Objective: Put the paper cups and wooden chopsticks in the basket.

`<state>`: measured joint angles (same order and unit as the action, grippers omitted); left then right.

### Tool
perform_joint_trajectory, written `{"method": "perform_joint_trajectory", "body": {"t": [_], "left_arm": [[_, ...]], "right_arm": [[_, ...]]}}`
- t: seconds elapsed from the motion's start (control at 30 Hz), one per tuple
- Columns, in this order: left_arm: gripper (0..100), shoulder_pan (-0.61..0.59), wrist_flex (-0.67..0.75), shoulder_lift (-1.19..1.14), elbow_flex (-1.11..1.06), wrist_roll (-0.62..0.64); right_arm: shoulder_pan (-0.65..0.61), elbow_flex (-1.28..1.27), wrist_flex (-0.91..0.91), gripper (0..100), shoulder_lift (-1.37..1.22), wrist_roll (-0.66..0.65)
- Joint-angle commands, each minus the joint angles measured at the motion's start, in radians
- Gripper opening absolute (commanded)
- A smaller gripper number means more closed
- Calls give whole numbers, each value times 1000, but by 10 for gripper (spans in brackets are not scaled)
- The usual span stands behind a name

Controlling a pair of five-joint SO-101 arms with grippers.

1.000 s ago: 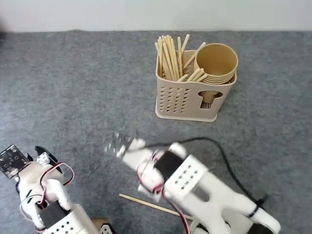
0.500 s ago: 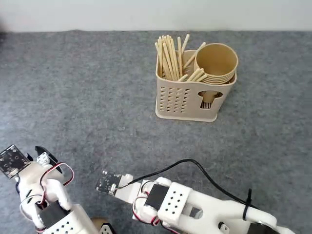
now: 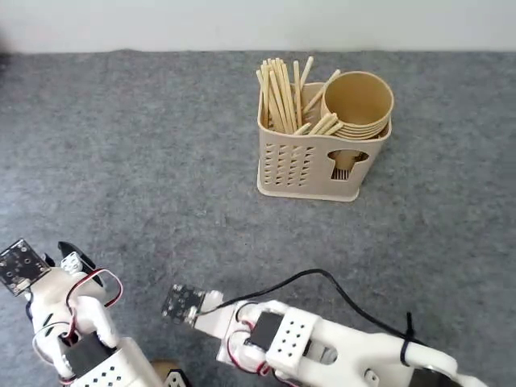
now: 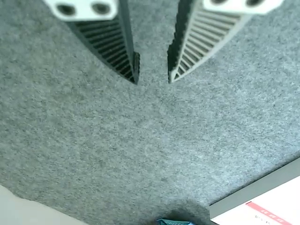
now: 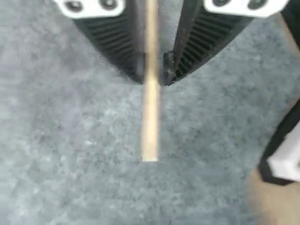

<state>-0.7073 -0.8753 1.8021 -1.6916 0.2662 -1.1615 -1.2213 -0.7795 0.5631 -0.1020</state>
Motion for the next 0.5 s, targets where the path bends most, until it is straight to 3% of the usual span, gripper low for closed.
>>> {"method": "perform_joint_trajectory", "body": {"t": [0.0,0.13,0.37,0.47], "left_arm": [[94,8,-6,-2,8,-12],[94,8,-6,-2,8,-12],[94,8,-6,-2,8,-12],[94,8,-6,-2,8,-12]], "right_arm": [[91,-6,5,37,30,-35],[160,-5,-27,38,30,-78],[174,15,-28,19,31,-92],[213,31,-28,9,31,-161]]}}
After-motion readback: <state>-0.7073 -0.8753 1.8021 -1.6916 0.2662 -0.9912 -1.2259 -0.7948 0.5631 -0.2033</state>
